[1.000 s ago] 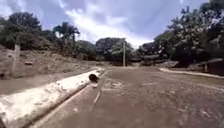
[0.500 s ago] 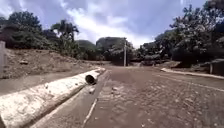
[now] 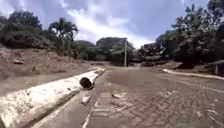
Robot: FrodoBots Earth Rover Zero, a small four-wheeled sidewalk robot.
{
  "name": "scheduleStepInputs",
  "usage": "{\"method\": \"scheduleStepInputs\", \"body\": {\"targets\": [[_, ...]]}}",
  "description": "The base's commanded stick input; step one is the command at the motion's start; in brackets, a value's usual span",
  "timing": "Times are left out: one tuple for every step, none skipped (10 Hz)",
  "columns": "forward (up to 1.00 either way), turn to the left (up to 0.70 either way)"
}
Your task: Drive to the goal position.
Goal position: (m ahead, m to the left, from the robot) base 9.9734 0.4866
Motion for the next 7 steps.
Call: {"method": "scheduleStepInputs", "body": {"targets": [[1.0,-0.27],[1.0,-0.17],[1.0,-0.04],[1.0,-0.15],[1.0,-0.18],[1.0,0.0],[1.0,0.0]]}}
